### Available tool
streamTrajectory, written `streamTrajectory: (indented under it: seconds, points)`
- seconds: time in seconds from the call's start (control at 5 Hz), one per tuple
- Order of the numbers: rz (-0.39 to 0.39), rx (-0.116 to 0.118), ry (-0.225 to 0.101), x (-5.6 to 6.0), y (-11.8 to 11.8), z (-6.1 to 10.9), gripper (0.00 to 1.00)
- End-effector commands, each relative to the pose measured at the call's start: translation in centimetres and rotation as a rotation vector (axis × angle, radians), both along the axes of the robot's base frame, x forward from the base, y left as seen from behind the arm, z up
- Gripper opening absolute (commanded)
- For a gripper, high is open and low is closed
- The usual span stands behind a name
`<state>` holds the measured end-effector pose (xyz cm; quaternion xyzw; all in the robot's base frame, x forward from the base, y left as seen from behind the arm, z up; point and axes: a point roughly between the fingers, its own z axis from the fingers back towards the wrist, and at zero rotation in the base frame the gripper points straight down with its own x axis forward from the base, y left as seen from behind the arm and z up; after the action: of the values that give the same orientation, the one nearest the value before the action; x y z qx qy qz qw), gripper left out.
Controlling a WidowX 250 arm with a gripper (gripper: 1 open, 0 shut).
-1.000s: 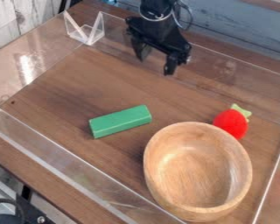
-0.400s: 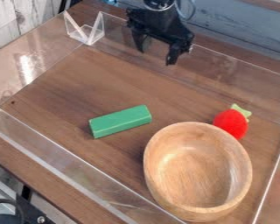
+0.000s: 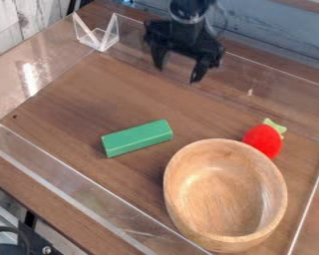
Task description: Move the red object to the right side of the table
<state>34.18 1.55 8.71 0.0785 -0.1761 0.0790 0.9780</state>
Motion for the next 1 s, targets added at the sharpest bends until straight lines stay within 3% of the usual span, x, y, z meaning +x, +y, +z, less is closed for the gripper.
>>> streamTrajectory:
  seconds: [0.0, 0.4, 0.6, 0.8]
  points:
    - [-0.023, -0.005, -0.074, 0.2, -0.3, 3.2, 1.00]
    - [-0.055, 0.013, -0.084, 0.7, 1.0, 4.2, 1.00]
    - [-0.044, 0.009, -0.081, 0.7, 1.9, 4.2, 1.00]
    - [-0.106, 0.001, -0.076, 1.3, 1.8, 3.5, 1.00]
